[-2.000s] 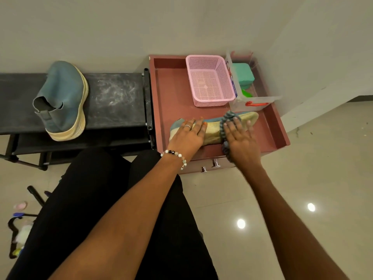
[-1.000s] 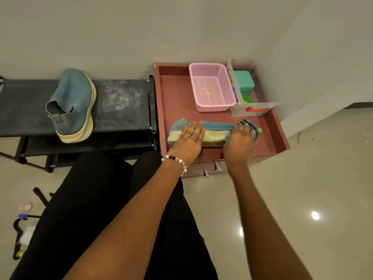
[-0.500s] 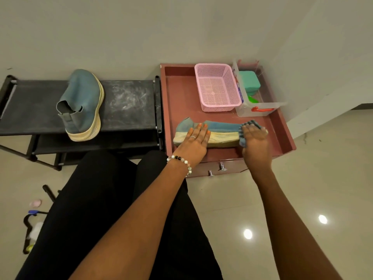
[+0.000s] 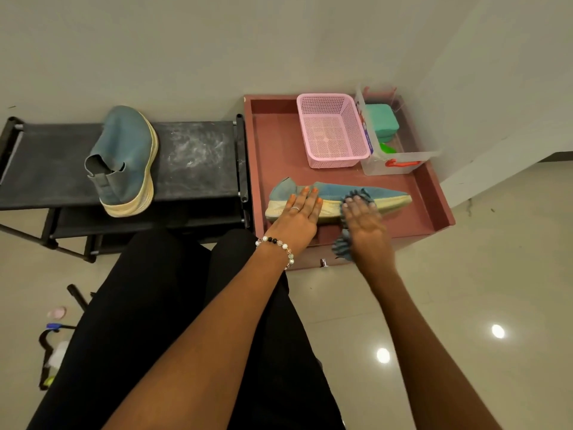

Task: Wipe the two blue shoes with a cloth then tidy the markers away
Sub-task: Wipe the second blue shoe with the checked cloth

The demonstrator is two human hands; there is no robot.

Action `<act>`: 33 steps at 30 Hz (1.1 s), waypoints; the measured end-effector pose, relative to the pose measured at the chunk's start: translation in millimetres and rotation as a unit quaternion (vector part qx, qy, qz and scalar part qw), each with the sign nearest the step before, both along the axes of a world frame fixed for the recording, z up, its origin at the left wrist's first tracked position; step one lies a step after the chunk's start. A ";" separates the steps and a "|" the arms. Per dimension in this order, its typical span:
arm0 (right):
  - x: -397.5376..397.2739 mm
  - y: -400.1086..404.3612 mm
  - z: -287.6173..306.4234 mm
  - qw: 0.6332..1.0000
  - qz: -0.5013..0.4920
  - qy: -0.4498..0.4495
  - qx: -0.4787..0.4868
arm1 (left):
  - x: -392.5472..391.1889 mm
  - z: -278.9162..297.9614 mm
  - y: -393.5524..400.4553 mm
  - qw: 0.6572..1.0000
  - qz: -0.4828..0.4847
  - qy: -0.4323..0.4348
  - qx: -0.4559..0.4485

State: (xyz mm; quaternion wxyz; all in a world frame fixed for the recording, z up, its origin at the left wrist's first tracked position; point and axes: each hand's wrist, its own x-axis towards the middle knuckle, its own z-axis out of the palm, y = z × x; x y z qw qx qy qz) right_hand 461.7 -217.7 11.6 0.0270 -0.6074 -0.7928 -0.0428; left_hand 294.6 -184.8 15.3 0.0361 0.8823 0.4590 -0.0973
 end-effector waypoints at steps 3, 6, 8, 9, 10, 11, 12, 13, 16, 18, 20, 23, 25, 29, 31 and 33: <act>38.6 7.2 8.6 0.996 -0.074 0.025 0.035 | -1.5 0.4 1.3 1.000 0.001 -0.005 -0.002; 52.4 20.2 24.6 0.971 -0.212 0.102 0.038 | -1.0 -0.8 0.3 1.000 -0.003 -0.003 0.004; 47.4 29.3 33.2 0.962 -0.257 0.084 0.041 | 0.1 -0.6 0.4 1.000 -0.001 -0.005 0.007; 38.8 32.2 33.6 0.958 -0.280 0.055 0.033 | 0.5 0.0 0.6 1.000 0.002 -0.004 0.006; 27.2 32.1 30.5 0.955 -0.294 0.032 0.022 | 1.3 0.3 0.9 1.000 0.004 -0.002 0.003; 12.9 29.1 25.8 0.956 -0.294 0.021 0.011 | 2.3 0.7 1.4 1.000 0.005 0.001 0.000; -2.6 24.1 18.6 0.963 -0.268 0.019 0.005 | 3.2 0.5 1.5 1.000 0.005 0.001 -0.002; -17.3 18.4 8.1 0.976 -0.217 0.034 0.010 | 3.6 0.1 1.5 1.000 0.004 0.000 -0.003; -40.1 5.1 -6.1 0.995 -0.051 0.091 0.010 | 2.5 -1.6 0.2 1.000 0.008 -0.012 -0.007; -24.3 6.5 0.1 0.991 -0.004 0.128 0.029 | 0.8 -1.3 -0.4 1.000 -0.002 -0.014 0.002; 3.7 6.5 6.5 0.987 -0.024 0.145 0.064 | -2.2 -1.3 -0.6 1.000 -0.019 -0.011 0.009; 35.3 3.3 13.2 0.972 -0.149 0.168 0.075 | -8.0 -1.0 2.8 0.997 -0.036 -0.061 0.005; 37.2 0.7 13.2 0.961 -0.202 0.168 0.085 | -7.1 -3.0 6.0 0.989 -0.048 -0.138 0.023; 19.9 -16.7 0.1 0.953 -0.223 0.176 0.103 | -6.0 -1.6 4.8 0.996 -0.029 -0.070 -0.043; 5.0 -32.0 -12.4 0.944 -0.252 0.186 0.106 | -4.1 -1.8 3.2 0.999 -0.021 -0.033 -0.038; -4.5 -45.2 -28.0 0.939 -0.263 0.192 0.109 | -2.0 -4.0 1.6 0.999 -0.019 -0.018 -0.018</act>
